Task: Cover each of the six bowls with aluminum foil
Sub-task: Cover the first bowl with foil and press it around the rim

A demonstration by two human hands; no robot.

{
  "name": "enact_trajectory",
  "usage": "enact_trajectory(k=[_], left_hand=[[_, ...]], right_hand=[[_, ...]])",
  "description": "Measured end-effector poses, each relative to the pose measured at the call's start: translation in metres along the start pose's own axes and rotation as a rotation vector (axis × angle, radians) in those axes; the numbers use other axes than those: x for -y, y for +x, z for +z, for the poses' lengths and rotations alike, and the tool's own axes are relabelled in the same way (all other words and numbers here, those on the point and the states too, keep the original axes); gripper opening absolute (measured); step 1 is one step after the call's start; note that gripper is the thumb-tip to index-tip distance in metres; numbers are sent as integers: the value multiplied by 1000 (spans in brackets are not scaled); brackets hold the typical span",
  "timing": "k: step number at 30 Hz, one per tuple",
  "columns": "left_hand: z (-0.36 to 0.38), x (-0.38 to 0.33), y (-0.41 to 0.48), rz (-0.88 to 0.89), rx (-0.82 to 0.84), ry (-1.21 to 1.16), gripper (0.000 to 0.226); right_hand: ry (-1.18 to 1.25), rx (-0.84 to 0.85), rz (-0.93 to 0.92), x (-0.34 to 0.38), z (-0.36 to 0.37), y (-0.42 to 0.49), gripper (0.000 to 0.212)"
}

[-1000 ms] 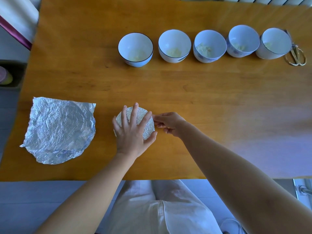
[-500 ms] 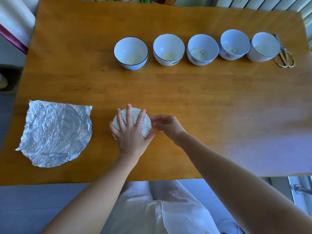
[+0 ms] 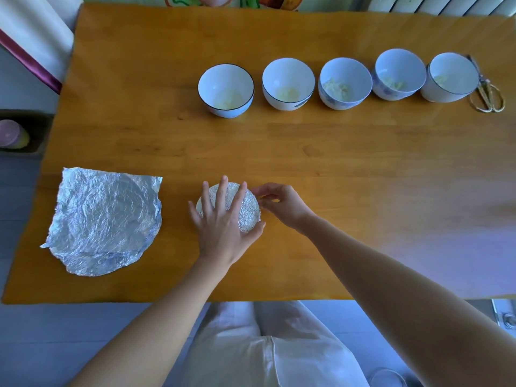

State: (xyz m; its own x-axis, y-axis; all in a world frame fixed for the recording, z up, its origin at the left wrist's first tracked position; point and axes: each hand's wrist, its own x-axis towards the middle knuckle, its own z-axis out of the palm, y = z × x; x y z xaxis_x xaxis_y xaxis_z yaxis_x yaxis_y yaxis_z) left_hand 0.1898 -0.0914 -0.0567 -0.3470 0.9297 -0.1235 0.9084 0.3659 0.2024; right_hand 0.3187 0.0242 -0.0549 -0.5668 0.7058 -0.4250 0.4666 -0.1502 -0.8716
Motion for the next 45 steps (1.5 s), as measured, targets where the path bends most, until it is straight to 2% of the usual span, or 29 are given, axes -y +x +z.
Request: enact_trajectory(k=[3, 9, 20, 25, 29, 33, 38, 42, 45], left_hand=[[1, 1, 1, 2, -17, 37, 84], [4, 2, 1, 4, -46, 54, 84], [3, 2, 2, 1, -43, 45, 84], [3, 1, 2, 1, -37, 44, 83], [3, 2, 2, -5, -30, 56, 84], [4, 1, 2, -11, -20, 54, 85], [4, 0, 2, -12, -26, 52, 85], [3, 0, 2, -15, -17, 58, 86], [3, 0, 2, -15, -17, 64, 85]], right_hand=[[56, 34, -18, -3, 0, -3, 36], [97, 37, -33, -10, 2, -9, 35], [-75, -71, -33, -16, -3, -1, 7], [-81, -27, -12, -14, -4, 2, 4], [45, -44, 45, -14, 6, 3, 12], [180, -59, 167, -16, 8, 4, 11], [98, -131, 216, -16, 13, 4, 2], [95, -106, 239, -10, 13, 0, 16], [201, -22, 276, -1, 3, -4, 23]])
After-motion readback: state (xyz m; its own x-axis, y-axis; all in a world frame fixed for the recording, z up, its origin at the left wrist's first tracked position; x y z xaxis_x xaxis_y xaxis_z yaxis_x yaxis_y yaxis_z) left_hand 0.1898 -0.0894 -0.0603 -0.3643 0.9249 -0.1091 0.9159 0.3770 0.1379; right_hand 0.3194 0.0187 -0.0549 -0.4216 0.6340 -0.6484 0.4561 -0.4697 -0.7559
